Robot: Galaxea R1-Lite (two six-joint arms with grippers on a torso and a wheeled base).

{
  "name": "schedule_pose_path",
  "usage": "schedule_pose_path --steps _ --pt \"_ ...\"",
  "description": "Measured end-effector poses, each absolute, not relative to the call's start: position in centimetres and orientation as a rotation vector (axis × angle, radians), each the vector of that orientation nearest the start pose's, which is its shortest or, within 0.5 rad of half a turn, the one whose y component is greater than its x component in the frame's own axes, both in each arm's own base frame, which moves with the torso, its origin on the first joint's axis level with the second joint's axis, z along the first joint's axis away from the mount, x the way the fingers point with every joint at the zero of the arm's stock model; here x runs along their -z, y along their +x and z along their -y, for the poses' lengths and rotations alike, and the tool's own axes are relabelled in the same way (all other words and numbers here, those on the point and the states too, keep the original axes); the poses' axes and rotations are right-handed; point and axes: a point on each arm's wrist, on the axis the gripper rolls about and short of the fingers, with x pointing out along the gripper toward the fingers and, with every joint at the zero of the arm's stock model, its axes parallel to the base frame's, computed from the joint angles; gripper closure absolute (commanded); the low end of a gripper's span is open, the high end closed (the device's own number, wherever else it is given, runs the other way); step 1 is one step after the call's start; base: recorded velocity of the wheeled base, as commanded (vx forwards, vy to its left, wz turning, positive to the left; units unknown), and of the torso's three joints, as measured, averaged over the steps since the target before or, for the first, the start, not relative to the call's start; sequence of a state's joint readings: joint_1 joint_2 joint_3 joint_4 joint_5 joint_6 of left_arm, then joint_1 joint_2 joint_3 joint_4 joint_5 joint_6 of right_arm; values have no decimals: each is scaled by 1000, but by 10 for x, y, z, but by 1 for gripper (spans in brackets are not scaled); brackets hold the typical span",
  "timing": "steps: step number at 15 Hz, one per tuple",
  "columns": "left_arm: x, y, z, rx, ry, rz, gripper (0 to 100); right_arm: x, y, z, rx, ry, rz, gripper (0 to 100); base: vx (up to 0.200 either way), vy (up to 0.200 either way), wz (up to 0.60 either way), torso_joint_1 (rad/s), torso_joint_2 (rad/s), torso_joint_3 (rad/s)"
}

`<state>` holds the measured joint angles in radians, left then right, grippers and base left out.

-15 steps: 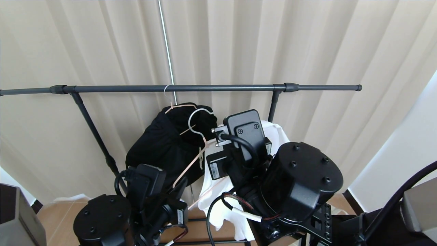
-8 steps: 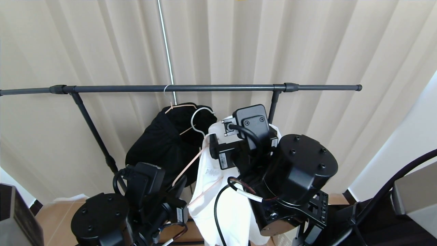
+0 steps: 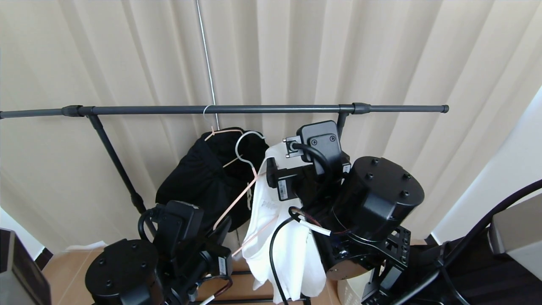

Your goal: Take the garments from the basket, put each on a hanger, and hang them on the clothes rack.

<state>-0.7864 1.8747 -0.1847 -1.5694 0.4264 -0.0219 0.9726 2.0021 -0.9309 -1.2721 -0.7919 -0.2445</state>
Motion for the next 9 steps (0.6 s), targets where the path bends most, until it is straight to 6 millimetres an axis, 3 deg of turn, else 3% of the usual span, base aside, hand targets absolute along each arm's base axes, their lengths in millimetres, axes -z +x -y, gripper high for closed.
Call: schedule_pose_path --steps 9 --pt "-99 187 162 322 22 -75 100 -167 215 -304 -190 -104 136 0 0 0 0 0 0 0"
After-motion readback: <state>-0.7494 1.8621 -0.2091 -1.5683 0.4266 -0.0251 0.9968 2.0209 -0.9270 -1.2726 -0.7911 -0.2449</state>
